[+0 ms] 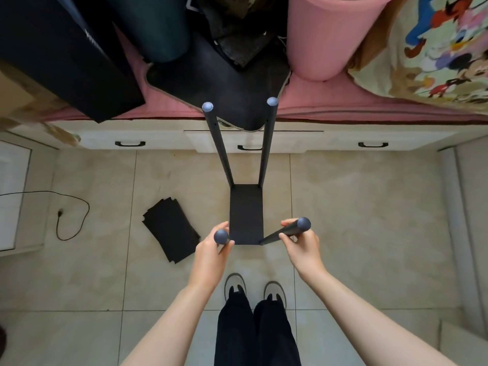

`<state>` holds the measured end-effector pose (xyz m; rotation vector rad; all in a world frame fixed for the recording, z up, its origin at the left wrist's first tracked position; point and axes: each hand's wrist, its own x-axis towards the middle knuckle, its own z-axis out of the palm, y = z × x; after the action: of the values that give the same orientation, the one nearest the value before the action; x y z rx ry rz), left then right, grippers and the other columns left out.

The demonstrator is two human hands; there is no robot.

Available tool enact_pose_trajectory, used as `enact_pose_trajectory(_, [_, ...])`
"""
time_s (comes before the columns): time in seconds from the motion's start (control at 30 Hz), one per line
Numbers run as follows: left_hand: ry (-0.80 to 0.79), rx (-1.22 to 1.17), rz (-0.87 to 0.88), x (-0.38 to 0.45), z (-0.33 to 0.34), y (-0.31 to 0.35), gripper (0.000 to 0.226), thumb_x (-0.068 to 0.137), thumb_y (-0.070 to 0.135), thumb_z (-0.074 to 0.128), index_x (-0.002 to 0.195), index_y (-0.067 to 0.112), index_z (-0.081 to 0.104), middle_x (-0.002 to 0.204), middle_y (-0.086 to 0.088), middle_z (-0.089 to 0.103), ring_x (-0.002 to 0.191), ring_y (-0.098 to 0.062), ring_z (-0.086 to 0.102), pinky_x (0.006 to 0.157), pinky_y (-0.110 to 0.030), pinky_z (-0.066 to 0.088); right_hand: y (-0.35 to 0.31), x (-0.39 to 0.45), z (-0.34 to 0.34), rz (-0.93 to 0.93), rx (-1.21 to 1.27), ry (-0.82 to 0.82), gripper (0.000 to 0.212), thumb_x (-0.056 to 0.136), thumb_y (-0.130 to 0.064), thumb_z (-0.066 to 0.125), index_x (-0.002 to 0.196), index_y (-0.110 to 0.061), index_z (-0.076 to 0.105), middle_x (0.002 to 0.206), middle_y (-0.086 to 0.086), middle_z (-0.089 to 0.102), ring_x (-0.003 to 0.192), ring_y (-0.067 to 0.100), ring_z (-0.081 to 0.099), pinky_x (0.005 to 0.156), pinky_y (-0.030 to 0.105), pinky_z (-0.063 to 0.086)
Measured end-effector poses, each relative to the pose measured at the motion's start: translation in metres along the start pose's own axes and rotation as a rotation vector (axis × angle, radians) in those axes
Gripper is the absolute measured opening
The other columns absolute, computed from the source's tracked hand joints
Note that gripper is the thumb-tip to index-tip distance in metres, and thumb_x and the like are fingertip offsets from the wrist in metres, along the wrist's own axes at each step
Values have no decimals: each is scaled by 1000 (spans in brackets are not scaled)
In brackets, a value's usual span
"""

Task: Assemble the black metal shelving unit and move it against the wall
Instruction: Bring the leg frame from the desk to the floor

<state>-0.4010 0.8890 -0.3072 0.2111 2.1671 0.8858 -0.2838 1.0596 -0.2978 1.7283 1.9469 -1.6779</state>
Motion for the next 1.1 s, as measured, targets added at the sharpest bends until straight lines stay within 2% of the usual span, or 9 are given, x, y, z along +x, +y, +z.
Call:
enact_pose_trajectory(0.13, [-15,16,-13,-20,2,-13,45,94,14,69,134,28,55,104,31,57,95,16,56,75,6,37,7,-17,-7,6,-35,-60,20,88,-11,71,102,-24,65,91,-11,64,89,12,62,65,4,42])
enact_pose_trajectory(0.23, [-30,85,21,-27,3,-25,40,90,12,74,128,21,62,109,14,65,97,3,62,81,2,40,14,-28,-11,-18,-77,-124,27,88,-13,72,112,-25,65,105,-10,66,97,10,60,75,5,41])
enact_pose_trajectory(0.4, [53,106,20,-35,10,-36,19,88,7,74,106,14,74,105,5,69,94,-8,63,93,-20,50,21,-35,-5,11,-75,-159,33,88,2,57,99,-23,73,97,3,70,67,12,55,50,10,40])
enact_pose_trajectory(0.47, [91,59,5,-37,14,-39,18,86,2,74,98,16,74,100,5,70,91,-4,63,92,-22,52,21,-36,-3,-1,-75,-182,31,88,6,56,95,-18,74,103,8,70,77,20,63,53,15,45])
enact_pose_trajectory(0.57, [109,16,-22,-38,16,-42,22,85,1,74,93,21,72,97,7,69,91,-1,63,90,-21,52,18,-31,-2,14,-101,-210,28,89,5,58,93,-17,74,119,13,67,110,34,62,80,31,53])
enact_pose_trajectory(0.63, [119,-5,-21,-37,18,-43,22,85,1,74,91,22,73,96,8,70,91,-2,64,88,-19,52,17,-24,-5,-17,-142,-209,25,89,1,60,90,-20,73,118,8,66,109,32,63,74,21,52])
enact_pose_trajectory(0.73, [122,-22,-34,-38,23,-43,20,86,2,74,92,21,73,97,7,70,91,-4,64,88,-20,52,21,-20,-9,-62,-206,-200,20,88,-4,64,88,-22,72,110,2,67,100,24,65,64,4,44])
enact_pose_trajectory(0.87, [96,-6,-59,-40,24,-45,20,88,5,74,103,18,73,105,4,70,96,-12,64,95,-26,52,29,-21,-11,-82,-250,-226,16,88,-11,69,94,-26,70,108,-1,69,95,17,64,74,16,44])
enact_pose_trajectory(1.1, [47,73,-66,-54,5,-43,35,87,12,77,121,16,69,113,1,67,104,-16,62,96,-26,52,31,-31,-21,-43,-331,-242,40,94,-19,65,131,-23,54,116,-2,59,102,14,57,75,13,41])
